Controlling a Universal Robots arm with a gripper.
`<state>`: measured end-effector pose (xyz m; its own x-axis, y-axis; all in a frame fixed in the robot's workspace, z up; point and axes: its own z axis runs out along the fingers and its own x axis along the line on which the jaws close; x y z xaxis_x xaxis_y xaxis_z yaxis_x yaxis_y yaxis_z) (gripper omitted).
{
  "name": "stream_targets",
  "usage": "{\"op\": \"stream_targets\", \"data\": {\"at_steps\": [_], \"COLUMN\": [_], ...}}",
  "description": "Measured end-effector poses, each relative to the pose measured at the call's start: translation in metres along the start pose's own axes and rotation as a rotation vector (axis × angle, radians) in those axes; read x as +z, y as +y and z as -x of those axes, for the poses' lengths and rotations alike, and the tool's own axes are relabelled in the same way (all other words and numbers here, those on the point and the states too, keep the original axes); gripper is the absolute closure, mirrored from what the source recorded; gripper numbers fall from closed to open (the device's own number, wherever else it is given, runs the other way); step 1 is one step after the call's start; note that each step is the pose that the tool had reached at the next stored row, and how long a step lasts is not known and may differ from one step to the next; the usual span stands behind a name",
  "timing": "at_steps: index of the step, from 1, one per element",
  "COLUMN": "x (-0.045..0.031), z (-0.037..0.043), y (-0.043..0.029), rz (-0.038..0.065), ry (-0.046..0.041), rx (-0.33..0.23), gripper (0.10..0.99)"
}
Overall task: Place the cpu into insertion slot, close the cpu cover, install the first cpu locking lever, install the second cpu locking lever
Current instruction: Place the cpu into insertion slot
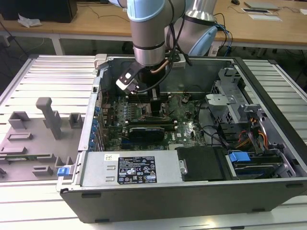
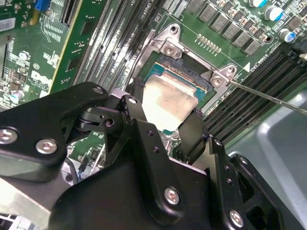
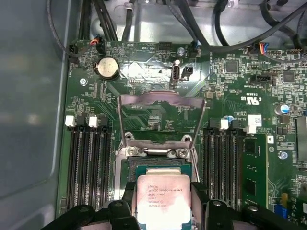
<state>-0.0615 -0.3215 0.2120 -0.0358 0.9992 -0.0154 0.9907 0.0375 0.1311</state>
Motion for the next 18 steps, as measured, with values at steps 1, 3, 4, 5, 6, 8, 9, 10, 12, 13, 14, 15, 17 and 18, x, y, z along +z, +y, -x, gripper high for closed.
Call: {"op": "stream_targets", "data": {"at_steps": [1,3,4,5,6,8,9,10,12,13,14,15,17,18], "x": [0.0007,0.0023,0.0031,0.0037,0.0047,0.0061,0.0067,0.0085,0.0109,0.0116,0.0123,0.0126,0.0126,0.0127], "z": [0.0,-0.0002,-0.0005,-0.0006,-0.0011,-0.003,-0.0034,-0.0038,-0.004,-0.0041,-0.0042,-0.0042,-0.0042,-0.0043], "y": [-0.0001,-0.0004,-0.0005,-0.0005,-0.0007,-0.0008,-0.0009,-0.001,-0.0014,-0.0015,-0.0016,-0.0016,-0.0016,-0.0016], "rz": [0.0,0.0,0.0,0.0,0.0,-0.001,-0.001,-0.001,-0.001,-0.001,-0.001,-0.001,-0.001,-0.001], "ry": [-0.0003,-0.0023,-0.0031,-0.0033,-0.0036,-0.0038,-0.004,-0.0046,-0.0051,-0.0053,-0.0054,-0.0056,-0.0057,-0.0055], "rx": [0.002,0.017,0.024,0.028,0.035,0.04,0.042,0.046,0.05,0.051,0.052,0.052,0.052,0.052], "gripper": [0.545,0.545,0.545,0.545,0.545,0.545,0.545,0.545,0.545,0.545,0.545,0.545,0.545,0.545]}}
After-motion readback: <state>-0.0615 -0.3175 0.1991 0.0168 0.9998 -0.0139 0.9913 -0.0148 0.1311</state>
